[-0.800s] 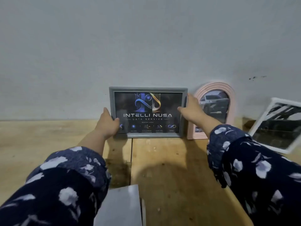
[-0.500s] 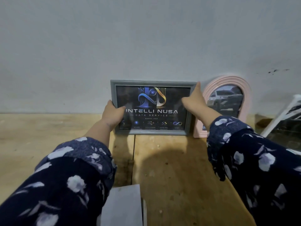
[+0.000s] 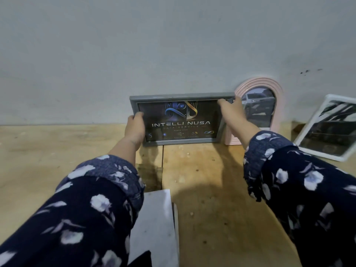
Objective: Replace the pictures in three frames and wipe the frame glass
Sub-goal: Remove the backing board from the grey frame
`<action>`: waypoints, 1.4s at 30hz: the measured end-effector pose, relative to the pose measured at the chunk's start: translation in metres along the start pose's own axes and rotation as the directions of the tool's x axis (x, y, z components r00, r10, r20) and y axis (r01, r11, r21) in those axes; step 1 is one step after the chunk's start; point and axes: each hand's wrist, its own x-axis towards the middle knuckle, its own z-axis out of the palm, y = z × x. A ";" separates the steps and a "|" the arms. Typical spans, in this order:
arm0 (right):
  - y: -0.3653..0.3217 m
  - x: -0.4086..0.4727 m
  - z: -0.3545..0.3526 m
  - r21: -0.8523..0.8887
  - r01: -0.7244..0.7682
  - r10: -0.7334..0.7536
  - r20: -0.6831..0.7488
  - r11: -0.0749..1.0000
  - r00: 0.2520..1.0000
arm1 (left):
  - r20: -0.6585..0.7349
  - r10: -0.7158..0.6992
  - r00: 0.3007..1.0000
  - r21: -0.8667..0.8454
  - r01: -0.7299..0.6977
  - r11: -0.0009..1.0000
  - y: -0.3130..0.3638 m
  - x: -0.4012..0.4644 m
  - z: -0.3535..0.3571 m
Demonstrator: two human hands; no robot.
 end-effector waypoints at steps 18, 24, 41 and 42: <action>0.081 -0.123 -0.127 0.075 -0.018 0.039 -0.294 0.997 0.955 | 0.038 0.071 0.997 0.006 -0.072 0.997 -0.039 -0.178 0.041; 0.116 -0.143 -0.161 0.196 -0.069 0.130 -0.317 0.978 0.939 | -0.022 0.005 1.000 0.034 -0.004 0.999 -0.061 -0.210 0.060; 0.251 -0.185 -0.184 -0.298 -0.364 0.280 -0.289 0.882 0.916 | -0.108 -0.115 0.987 0.541 0.155 0.827 -0.152 -0.263 0.101; 0.253 -0.184 -0.186 -0.380 -0.341 0.252 -0.265 0.860 0.931 | -0.127 -0.072 0.989 0.633 0.137 0.762 -0.151 -0.265 0.105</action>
